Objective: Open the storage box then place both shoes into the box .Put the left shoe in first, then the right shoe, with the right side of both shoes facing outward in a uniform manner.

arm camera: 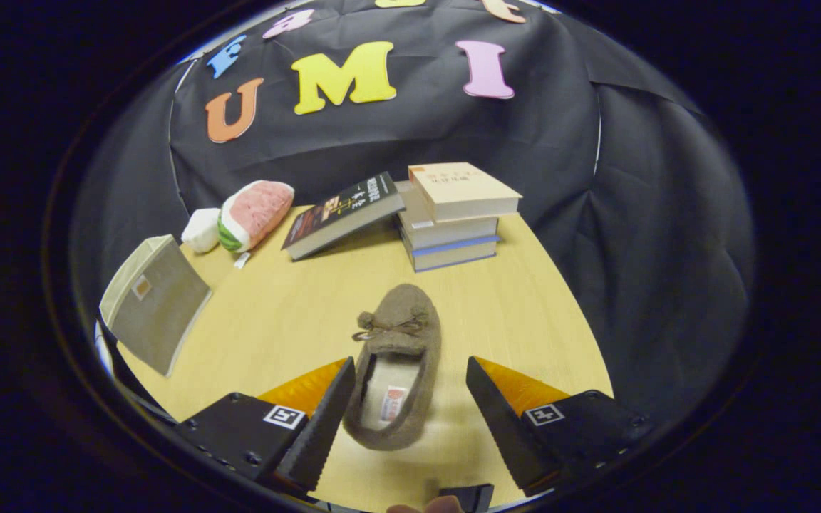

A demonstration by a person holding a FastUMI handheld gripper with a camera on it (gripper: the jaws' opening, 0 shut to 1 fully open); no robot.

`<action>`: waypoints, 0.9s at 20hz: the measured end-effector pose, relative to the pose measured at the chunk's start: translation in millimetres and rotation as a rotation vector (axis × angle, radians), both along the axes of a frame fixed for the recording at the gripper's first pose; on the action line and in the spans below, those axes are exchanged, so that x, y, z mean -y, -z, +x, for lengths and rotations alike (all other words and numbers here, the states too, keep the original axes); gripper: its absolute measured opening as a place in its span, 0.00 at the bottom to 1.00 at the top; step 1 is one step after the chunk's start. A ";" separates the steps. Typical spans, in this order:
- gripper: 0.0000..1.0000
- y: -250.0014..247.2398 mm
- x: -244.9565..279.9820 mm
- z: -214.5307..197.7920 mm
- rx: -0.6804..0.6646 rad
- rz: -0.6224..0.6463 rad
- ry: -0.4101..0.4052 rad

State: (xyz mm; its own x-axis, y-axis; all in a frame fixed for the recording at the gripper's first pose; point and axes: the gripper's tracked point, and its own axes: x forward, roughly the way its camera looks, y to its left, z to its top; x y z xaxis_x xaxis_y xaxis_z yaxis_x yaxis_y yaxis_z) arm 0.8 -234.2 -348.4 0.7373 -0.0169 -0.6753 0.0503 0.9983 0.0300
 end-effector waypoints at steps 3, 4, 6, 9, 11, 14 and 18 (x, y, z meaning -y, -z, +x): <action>0.96 27.3 5.1 12.0 -0.042 0.027 0.000; 0.96 36.9 6.4 16.1 -0.064 0.036 -0.001; 0.92 49.1 9.7 24.1 -0.095 0.061 0.006; 0.77 62.1 17.5 29.6 -0.121 0.071 0.025; 0.64 65.3 15.5 33.3 -0.137 0.104 0.033; 0.37 69.3 12.0 34.8 -0.168 0.165 0.057; 0.02 70.8 17.6 35.9 -0.194 0.158 0.102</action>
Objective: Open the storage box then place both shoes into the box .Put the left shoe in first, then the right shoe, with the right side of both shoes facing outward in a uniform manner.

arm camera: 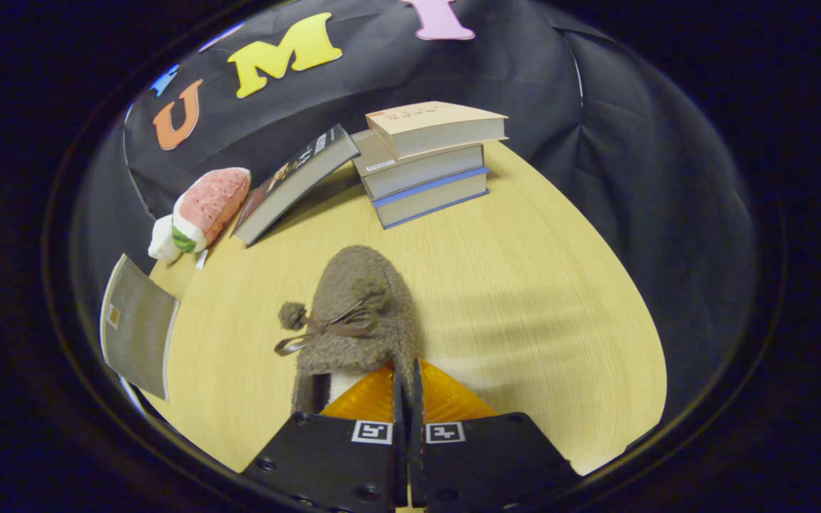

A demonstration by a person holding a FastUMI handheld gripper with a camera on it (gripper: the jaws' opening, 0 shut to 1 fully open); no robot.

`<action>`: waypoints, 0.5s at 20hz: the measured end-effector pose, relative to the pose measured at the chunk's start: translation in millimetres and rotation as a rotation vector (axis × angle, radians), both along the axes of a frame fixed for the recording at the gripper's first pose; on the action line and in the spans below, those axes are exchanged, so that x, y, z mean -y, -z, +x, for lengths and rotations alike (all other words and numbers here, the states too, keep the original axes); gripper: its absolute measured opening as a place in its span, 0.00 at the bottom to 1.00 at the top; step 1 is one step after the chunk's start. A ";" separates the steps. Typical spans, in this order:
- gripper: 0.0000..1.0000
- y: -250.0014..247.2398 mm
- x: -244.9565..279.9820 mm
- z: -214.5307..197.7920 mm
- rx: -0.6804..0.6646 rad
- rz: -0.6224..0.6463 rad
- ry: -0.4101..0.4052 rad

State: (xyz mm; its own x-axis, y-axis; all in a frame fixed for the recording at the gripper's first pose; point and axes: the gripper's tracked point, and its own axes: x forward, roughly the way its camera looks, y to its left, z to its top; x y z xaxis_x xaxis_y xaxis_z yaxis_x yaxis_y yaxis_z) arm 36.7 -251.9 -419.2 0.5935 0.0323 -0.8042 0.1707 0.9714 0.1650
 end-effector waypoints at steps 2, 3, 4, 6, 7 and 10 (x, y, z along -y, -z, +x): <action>0.02 -1.8 2.8 -0.4 -0.008 0.034 0.039; 0.00 -3.2 2.4 -0.8 -0.012 0.057 0.062; 0.01 -5.9 -0.8 -2.8 -0.020 0.083 0.083; 0.00 -15.8 -7.2 -6.7 -0.017 0.119 0.118; 0.00 -21.6 -10.7 -8.1 -0.012 0.126 0.128; 0.00 -48.6 -29.7 -13.0 0.011 0.147 0.152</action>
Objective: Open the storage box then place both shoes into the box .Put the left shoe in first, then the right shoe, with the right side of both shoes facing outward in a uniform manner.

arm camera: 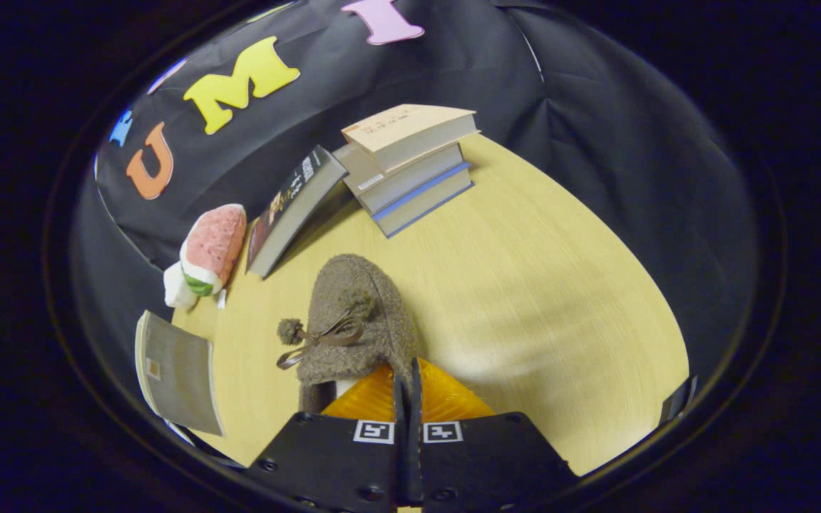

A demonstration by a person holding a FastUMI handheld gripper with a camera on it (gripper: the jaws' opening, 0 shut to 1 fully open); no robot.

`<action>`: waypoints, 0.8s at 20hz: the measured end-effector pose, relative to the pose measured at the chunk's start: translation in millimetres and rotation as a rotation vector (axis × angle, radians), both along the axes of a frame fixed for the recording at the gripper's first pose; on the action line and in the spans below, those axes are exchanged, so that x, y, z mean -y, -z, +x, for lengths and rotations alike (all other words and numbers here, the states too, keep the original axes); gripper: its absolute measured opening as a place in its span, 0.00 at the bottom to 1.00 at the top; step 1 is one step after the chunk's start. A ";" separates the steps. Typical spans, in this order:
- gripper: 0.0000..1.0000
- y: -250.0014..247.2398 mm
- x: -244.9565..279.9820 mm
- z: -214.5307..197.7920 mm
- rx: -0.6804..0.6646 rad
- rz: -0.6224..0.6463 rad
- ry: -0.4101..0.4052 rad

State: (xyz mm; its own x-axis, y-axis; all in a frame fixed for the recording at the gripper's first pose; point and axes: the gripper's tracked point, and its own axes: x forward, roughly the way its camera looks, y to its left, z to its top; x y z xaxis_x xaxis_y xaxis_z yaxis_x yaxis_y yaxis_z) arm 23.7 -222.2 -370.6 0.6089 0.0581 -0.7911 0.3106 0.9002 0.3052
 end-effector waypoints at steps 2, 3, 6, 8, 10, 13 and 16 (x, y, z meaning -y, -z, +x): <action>0.00 -21.3 -21.4 -3.0 0.014 0.012 0.008; 0.00 -32.9 -34.4 -4.1 0.023 0.016 0.009; 0.01 -67.2 -77.6 -3.6 0.053 0.010 0.021; 0.00 -89.8 -106.2 -2.4 0.070 0.003 0.039; 0.00 -112.2 -136.9 -1.4 0.094 -0.010 0.050; 0.00 -142.7 -188.9 0.1 0.124 -0.037 0.049; 0.00 -166.7 -256.7 -2.3 0.144 -0.023 0.033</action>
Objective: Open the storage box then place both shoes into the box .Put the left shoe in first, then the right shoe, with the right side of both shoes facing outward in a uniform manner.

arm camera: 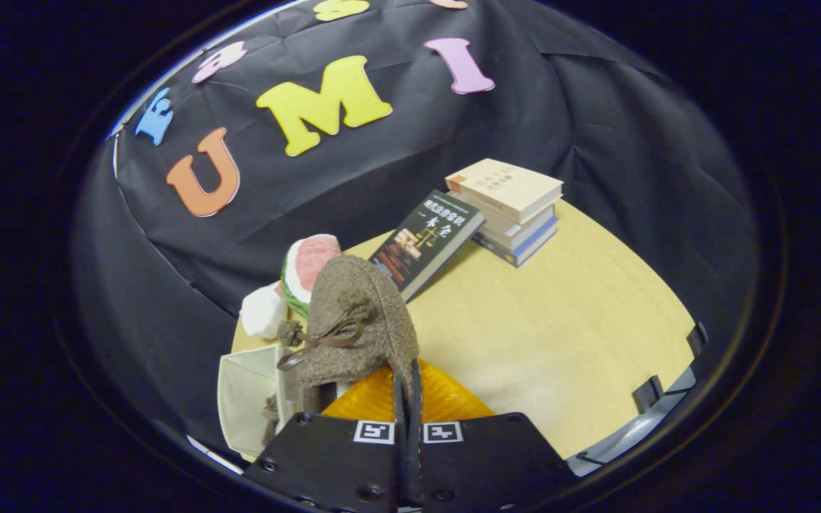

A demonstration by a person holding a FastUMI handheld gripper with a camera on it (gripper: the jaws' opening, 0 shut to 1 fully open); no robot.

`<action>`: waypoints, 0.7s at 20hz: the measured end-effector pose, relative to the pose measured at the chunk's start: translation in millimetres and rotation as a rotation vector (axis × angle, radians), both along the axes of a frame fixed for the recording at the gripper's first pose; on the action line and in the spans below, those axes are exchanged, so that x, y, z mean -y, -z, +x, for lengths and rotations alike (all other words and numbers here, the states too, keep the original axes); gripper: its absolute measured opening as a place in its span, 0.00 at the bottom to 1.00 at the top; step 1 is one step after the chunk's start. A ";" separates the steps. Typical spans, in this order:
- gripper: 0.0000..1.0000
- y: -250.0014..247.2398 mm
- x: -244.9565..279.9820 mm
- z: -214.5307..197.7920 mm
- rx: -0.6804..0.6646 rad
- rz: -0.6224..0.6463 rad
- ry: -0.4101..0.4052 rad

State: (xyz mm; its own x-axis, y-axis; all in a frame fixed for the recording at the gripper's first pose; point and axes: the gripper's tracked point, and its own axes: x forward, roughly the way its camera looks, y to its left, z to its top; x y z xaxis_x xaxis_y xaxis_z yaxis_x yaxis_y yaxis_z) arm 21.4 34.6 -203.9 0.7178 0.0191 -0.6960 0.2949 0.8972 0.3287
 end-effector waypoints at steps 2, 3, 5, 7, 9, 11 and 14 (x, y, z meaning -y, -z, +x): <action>0.00 -13.6 -43.4 -1.0 0.013 -0.004 -0.020; 0.00 -18.0 -61.0 -1.1 0.019 -0.005 -0.026; 0.00 -21.8 -94.3 -3.3 0.024 -0.003 -0.025; 0.00 -17.6 -122.5 -3.2 0.017 -0.013 -0.028; 0.00 -8.9 -149.3 -2.4 0.002 -0.017 -0.034; 0.00 2.8 -172.8 -1.2 -0.018 -0.026 -0.040; 0.00 23.4 -198.4 2.3 -0.043 -0.065 -0.049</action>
